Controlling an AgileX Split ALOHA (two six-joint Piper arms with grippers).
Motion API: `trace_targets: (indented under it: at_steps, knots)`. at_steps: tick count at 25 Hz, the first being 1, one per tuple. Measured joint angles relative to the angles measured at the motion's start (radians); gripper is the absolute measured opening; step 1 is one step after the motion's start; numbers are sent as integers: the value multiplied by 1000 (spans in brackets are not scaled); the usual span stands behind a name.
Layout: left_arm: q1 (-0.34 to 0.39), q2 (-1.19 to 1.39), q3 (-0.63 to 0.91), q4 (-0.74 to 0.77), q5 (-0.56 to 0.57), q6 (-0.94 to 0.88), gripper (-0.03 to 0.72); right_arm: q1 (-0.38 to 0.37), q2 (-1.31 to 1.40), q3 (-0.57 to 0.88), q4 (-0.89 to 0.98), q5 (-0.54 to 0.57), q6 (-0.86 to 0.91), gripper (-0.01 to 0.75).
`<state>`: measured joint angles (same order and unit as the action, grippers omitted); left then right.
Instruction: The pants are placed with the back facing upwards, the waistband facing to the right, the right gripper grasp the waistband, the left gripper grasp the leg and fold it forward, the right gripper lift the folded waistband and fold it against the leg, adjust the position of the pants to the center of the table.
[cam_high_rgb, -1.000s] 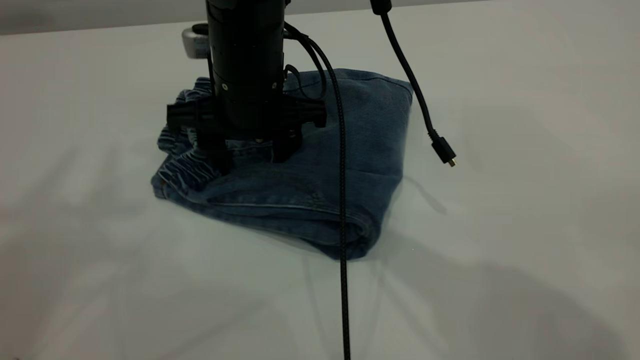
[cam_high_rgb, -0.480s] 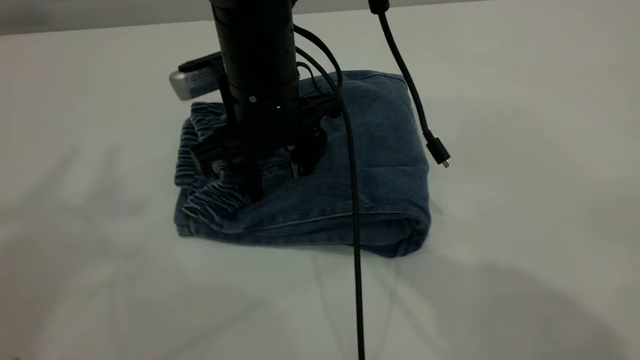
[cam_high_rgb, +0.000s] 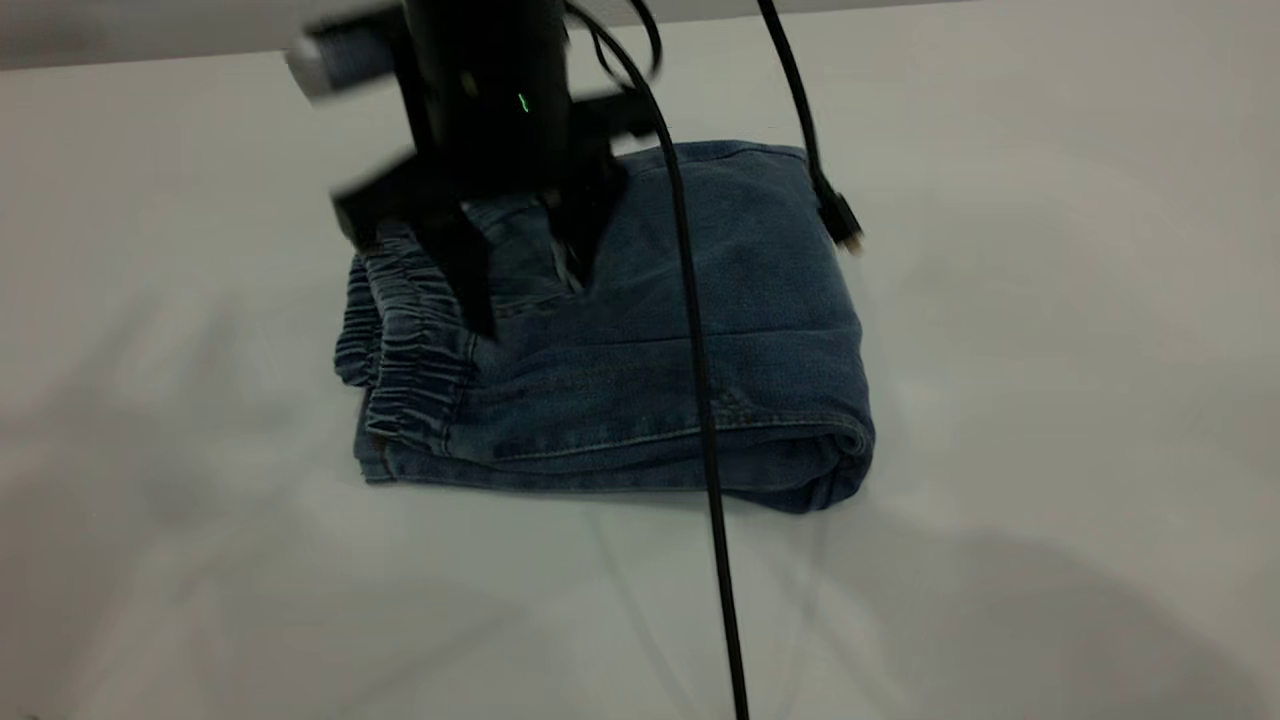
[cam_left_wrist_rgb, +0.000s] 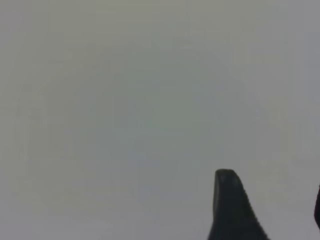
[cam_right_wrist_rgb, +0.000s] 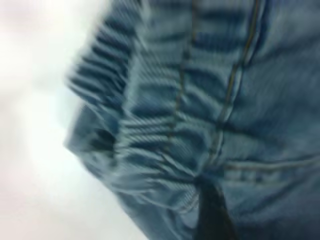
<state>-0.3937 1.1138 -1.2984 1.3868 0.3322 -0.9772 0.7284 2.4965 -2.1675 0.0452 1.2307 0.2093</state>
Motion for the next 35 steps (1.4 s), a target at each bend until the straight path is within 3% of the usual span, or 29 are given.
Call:
trace_targets:
  at_steps: [6,10,19,30,35]
  knots:
    - [0,-22,16,-3,-14,0,372,0,-28,-219,14,-1,-11,408]
    - [0,-69,44,3,-98,0,369,0,-92,-318,53,-4,-50,408]
    - [0,-167,50,4,-104,0,343,0,-305,-323,182,-3,-138,408]
    - [0,-277,52,-3,-113,0,342,0,-591,-314,210,-5,-167,408]
    - [0,-342,102,13,-204,0,342,0,-729,-234,289,-5,-203,408]
